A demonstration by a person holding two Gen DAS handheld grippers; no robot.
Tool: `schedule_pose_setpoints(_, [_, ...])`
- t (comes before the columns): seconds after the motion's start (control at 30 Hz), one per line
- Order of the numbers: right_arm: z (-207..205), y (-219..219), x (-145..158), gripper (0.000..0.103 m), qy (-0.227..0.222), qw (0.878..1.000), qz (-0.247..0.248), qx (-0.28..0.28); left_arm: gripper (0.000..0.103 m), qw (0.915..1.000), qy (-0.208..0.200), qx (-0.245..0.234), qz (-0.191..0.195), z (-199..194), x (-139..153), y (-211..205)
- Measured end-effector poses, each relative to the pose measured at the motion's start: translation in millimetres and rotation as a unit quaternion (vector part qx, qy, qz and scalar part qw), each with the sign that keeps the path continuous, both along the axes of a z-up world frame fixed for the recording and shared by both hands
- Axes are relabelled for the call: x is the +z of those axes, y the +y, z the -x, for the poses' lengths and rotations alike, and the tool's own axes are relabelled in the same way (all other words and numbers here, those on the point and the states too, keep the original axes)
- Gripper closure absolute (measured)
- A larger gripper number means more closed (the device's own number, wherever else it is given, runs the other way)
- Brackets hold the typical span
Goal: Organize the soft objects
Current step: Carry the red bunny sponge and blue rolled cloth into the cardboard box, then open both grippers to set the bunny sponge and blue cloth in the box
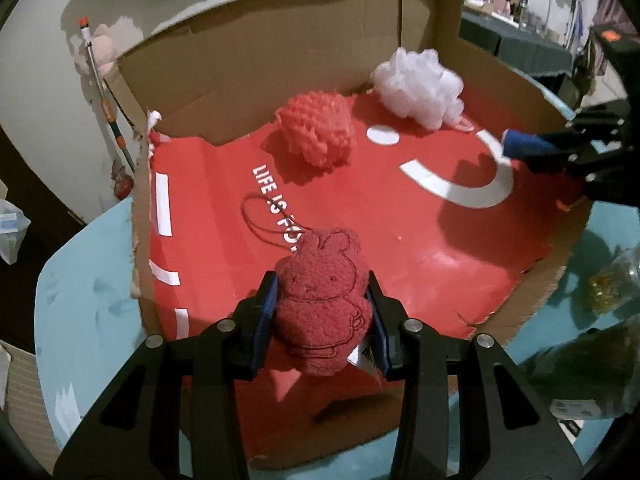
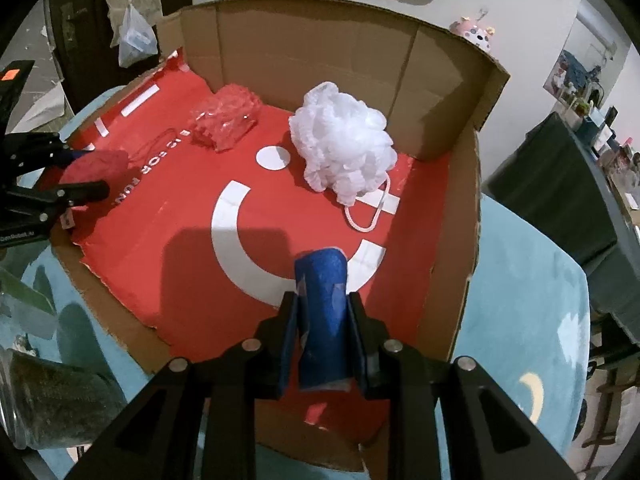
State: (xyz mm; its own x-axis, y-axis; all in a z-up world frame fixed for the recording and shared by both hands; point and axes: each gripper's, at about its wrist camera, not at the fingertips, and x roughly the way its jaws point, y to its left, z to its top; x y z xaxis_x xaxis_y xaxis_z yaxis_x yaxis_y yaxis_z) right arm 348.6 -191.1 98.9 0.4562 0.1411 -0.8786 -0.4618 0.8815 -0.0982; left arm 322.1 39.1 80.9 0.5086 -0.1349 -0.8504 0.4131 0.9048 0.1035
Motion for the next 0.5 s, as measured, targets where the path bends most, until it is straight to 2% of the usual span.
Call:
schedule_pose_setpoints(0.2, [3.0,12.9,5.3,0.077,-0.002,1.000,0.013,0.028,0.064,0.9998,0.013,0.003,-0.016,-6.6,-9.6,-0.8])
schedule_pose_setpoints(0.5, [-5.1,25.5,-18.4,0.077,0.030,0.997,0.060,0.035,0.063,0.9994,0.023,0.001,-0.025,-14.0,-20.3,-5.7])
